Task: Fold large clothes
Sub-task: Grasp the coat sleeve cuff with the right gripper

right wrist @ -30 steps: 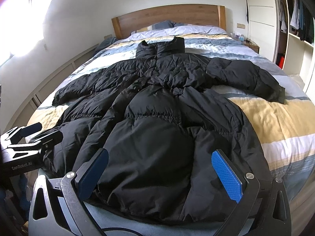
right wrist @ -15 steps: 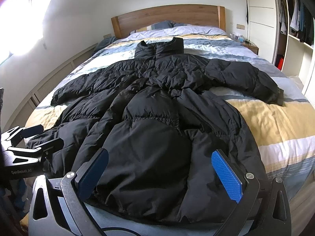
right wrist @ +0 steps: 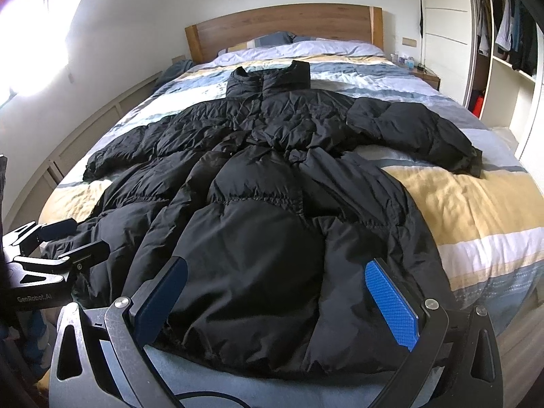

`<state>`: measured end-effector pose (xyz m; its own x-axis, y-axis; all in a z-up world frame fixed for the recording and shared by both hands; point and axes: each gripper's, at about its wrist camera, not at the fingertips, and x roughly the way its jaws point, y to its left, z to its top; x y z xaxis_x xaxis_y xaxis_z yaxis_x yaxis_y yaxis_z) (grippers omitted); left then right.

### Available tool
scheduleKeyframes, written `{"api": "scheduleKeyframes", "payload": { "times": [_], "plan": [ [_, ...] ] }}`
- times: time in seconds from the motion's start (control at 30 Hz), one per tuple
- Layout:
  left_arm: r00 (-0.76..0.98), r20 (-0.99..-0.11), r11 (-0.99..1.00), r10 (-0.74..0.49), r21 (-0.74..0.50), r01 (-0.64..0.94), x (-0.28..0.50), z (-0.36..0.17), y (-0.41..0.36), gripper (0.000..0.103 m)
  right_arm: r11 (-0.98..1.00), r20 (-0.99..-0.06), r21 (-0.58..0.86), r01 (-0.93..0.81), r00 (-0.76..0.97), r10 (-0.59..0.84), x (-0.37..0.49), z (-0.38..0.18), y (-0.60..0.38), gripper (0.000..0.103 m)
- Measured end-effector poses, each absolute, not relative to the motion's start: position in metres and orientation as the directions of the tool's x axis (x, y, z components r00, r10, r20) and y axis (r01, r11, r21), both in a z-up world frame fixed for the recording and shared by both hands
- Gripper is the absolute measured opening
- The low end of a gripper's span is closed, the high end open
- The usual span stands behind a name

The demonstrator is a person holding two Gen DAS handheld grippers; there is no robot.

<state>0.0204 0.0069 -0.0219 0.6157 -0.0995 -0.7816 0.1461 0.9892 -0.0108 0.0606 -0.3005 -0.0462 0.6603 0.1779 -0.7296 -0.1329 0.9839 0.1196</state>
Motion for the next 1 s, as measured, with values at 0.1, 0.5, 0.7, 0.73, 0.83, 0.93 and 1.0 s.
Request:
{"api": "scheduleKeyframes", "payload": {
  "times": [0.1, 0.5, 0.7, 0.73, 0.83, 0.93, 1.0],
  "plan": [
    [0.614, -0.78, 0.989, -0.124, -0.044, 0.143, 0.024, -0.018, 0.013, 0.095, 0.987, -0.727, 0.107, -0.122, 0.667, 0.162, 0.063, -0.038, -0.302, 0.103],
    [0.731, -0.679, 0.996, -0.07, -0.091, 0.011, 0.066, 0.058, 0.081, 0.095, 0.994, -0.618, 0.097, -0.043, 0.78, 0.094, 0.107, 0.044, -0.335, 0.103],
    [0.786, -0.617, 0.997, 0.047, -0.02, -0.075, 0.106, 0.106, 0.115, 0.095, 0.992, -0.547, 0.121, -0.038, 0.832, 0.099, 0.147, 0.085, -0.349, 0.103],
    [0.794, -0.604, 0.996, 0.063, -0.011, -0.088, 0.114, 0.114, 0.119, 0.095, 0.991, -0.534, 0.127, -0.036, 0.84, 0.099, 0.155, 0.091, -0.351, 0.103],
    [0.816, -0.568, 0.992, 0.106, 0.009, -0.122, 0.133, 0.133, 0.128, 0.095, 0.989, -0.499, 0.146, -0.029, 0.861, 0.099, 0.18, 0.104, -0.357, 0.103],
    [0.824, -0.55, 0.987, 0.135, 0.006, -0.158, 0.158, 0.14, 0.137, 0.095, 0.981, -0.488, 0.195, -0.008, 0.867, 0.104, 0.212, 0.101, -0.371, 0.103],
    [0.813, -0.566, 0.986, 0.137, -0.004, -0.169, 0.172, 0.133, 0.139, 0.095, 0.976, -0.514, 0.215, 0.018, 0.852, 0.098, 0.233, 0.086, -0.381, 0.103]
  ]
}}
